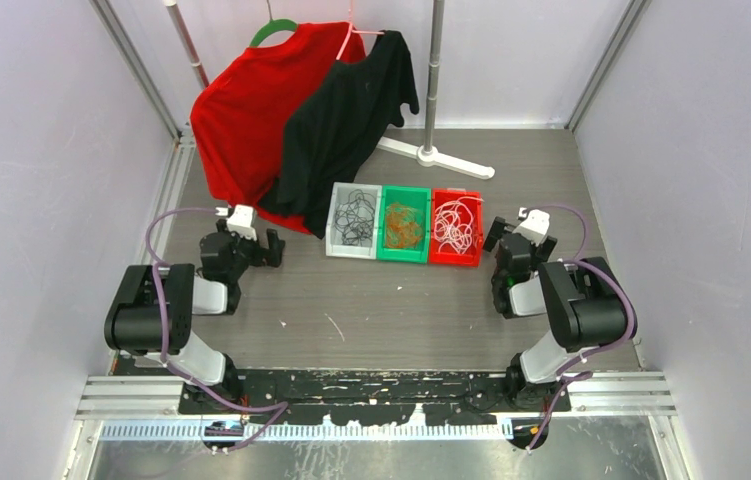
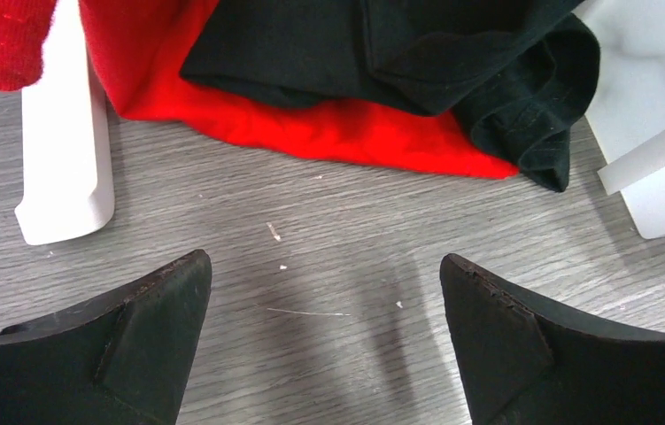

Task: Untangle the cables
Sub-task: Reset both arms

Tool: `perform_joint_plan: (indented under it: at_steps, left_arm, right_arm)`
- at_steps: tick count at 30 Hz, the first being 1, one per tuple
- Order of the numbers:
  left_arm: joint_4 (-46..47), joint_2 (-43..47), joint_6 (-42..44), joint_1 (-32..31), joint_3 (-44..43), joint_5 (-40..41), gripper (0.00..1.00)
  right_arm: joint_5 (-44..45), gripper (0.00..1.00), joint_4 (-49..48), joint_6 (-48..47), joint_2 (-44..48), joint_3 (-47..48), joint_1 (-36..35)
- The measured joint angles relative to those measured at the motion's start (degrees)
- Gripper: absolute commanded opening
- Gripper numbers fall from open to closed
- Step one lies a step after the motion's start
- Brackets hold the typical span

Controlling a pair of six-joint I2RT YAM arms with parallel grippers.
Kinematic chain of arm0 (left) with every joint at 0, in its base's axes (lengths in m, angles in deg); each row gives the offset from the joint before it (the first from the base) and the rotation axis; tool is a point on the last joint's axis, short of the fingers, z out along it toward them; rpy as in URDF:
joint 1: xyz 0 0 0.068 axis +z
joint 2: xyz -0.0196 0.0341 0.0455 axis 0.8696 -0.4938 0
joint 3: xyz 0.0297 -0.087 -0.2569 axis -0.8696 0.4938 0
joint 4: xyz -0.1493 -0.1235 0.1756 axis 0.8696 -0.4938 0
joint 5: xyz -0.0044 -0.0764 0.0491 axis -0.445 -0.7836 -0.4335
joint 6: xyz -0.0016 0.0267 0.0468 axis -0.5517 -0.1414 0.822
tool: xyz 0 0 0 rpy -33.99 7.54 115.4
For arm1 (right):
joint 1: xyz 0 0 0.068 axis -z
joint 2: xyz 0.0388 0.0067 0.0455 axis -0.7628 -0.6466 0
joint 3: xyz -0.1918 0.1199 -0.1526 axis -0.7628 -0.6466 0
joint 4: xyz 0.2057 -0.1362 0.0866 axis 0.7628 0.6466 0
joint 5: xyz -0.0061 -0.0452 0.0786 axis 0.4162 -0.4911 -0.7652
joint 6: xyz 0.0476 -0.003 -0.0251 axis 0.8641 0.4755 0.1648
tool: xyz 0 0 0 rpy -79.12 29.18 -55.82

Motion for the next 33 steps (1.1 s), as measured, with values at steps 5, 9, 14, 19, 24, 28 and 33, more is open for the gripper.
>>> perform_joint_plan:
  at_steps: [5, 9, 14, 19, 24, 28, 33]
  left_arm:
    - [-0.9, 0.0, 0.4, -0.1, -0.2, 2.3, 0.99]
    - [-1.6, 0.0, 0.3, -0.1, -0.5, 4.2, 0.99]
    - [-2.0, 0.0, 0.3, -0.1, -0.5, 5.1, 0.99]
    - [-2.0, 0.0, 0.3, -0.1, -0.5, 5.4, 0.99]
    - [-2.0, 0.0, 0.3, -0.1, -0.5, 5.5, 0.99]
    - [-2.0, 0.0, 0.3, -0.1, -0.5, 5.5, 0.99]
    - [-2.1, 0.0, 0.4, -0.1, -0.7, 5.5, 1.00]
  right_arm:
    - [-3.0, 1.00, 0.8, 0.0, 0.2, 1.5, 1.7]
    - [-4.1, 1.00, 1.2, 0.0, 0.3, 1.5, 1.8]
    - [-4.6, 1.00, 1.7, 0.0, 0.3, 1.5, 1.8]
    - [-4.7, 1.00, 1.8, 0.0, 0.3, 1.5, 1.8]
    - [-4.7, 1.00, 2.0, 0.0, 0.3, 1.5, 1.8]
    - [-4.7, 1.00, 2.0, 0.0, 0.3, 1.5, 1.8]
    - [-4.7, 1.00, 2.0, 0.0, 0.3, 1.5, 1.8]
